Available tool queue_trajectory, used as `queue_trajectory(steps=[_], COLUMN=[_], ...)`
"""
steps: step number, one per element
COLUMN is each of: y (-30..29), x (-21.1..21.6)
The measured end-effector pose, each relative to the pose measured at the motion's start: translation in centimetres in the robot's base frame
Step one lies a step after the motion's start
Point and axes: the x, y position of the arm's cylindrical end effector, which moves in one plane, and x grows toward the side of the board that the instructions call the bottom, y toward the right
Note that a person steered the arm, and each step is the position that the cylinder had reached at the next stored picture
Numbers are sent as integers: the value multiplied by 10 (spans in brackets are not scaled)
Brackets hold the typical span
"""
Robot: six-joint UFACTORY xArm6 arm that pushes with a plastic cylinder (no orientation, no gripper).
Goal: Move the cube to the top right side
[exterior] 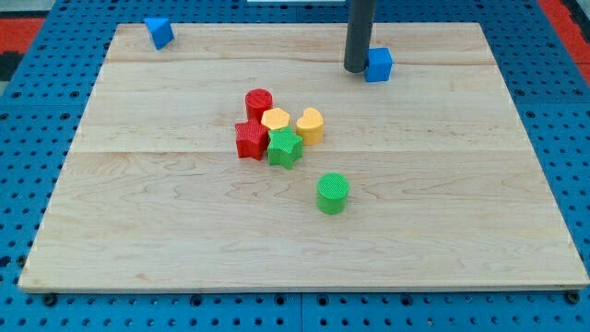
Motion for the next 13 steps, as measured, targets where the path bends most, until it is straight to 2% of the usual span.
queue_trajectory(steps=[2,4,5,6,7,9,11,12,13], y=[39,133,145,114,79,90,72,135,158], x=[18,5,-2,17,14,-33,0,-4,-44])
